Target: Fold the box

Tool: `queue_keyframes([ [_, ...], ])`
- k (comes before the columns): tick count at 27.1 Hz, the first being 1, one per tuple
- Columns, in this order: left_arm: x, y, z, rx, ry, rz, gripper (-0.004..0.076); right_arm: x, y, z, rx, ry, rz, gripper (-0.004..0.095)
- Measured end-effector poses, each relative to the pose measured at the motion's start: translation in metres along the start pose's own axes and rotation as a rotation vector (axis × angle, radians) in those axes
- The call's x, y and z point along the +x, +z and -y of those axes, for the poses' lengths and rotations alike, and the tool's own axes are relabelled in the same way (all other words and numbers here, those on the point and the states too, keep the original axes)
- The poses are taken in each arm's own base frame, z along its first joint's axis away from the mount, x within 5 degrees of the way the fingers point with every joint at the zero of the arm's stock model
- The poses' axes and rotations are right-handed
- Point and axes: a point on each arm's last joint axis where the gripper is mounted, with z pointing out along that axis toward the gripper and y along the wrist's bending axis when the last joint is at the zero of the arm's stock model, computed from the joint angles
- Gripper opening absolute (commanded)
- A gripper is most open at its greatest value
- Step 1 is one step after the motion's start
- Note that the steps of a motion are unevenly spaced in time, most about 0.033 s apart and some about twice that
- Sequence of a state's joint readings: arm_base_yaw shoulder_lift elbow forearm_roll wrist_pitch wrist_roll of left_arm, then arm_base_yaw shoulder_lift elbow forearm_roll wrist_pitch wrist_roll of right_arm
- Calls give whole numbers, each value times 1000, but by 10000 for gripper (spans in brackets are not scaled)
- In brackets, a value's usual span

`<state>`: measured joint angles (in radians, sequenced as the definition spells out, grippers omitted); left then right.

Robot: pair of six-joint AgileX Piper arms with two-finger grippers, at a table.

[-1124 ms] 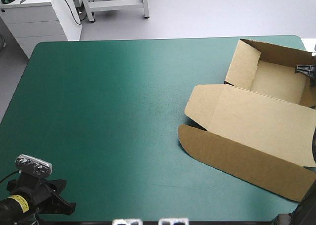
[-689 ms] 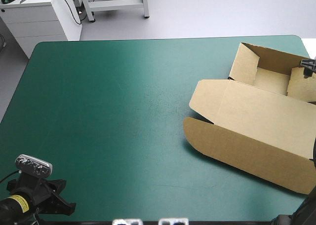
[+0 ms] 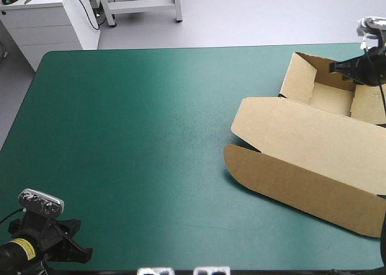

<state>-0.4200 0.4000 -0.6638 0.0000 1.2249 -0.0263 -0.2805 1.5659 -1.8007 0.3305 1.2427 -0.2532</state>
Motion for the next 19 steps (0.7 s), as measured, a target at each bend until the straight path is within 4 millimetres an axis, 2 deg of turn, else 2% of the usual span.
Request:
queue_keyframes([
  [4, 0, 0, 0, 0, 2, 0, -8, 27, -26, -46, -61, -110, 58, -3],
  [7, 0, 0, 0, 0, 4, 0, -8, 46, -34, -60, -83, -141, 87, -3],
  [15, -3, 0, 0, 1, 4, 34, -8, 118, -44, -74, -131, -206, 107, -4],
  [19, -6, 0, 0, 2, 4, 71, -8, 155, -56, -77, -144, -246, 162, -4],
])
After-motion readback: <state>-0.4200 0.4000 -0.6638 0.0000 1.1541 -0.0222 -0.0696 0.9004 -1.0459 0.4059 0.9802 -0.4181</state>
